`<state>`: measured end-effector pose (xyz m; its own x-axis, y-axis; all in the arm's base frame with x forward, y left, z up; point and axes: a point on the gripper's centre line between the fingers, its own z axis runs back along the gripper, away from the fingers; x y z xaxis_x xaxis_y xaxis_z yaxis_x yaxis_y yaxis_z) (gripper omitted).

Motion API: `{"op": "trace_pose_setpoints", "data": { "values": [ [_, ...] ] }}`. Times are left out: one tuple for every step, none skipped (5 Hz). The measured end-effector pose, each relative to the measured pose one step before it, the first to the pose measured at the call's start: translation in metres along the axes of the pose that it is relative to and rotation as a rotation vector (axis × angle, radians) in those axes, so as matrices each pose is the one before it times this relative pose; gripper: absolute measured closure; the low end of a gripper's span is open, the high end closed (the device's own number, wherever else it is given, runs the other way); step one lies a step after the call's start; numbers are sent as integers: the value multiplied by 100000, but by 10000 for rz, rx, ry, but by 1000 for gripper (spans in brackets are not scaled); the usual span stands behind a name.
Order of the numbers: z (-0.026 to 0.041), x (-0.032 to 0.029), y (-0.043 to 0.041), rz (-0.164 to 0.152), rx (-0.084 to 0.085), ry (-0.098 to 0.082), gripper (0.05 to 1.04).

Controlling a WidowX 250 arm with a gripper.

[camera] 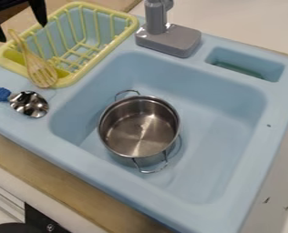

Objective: Mueve la espatula a la olla de plata

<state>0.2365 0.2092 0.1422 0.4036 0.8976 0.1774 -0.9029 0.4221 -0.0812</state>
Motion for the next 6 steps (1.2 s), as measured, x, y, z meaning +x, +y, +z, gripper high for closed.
{"op": "trace_pose_setpoints", "data": {
  "values": [
    [-1261, 107, 247, 8, 148, 270, 87],
    [-243, 28, -474, -33, -120, -31, 87],
    [11, -253, -709, -30, -369, 125, 87],
    [-33, -344, -709, -11, -35, 28, 87],
    [-1320, -98, -631, -171, 111, 281, 87],
    [-260, -288, -505, -123, 58, 35, 87]
  ]
}}
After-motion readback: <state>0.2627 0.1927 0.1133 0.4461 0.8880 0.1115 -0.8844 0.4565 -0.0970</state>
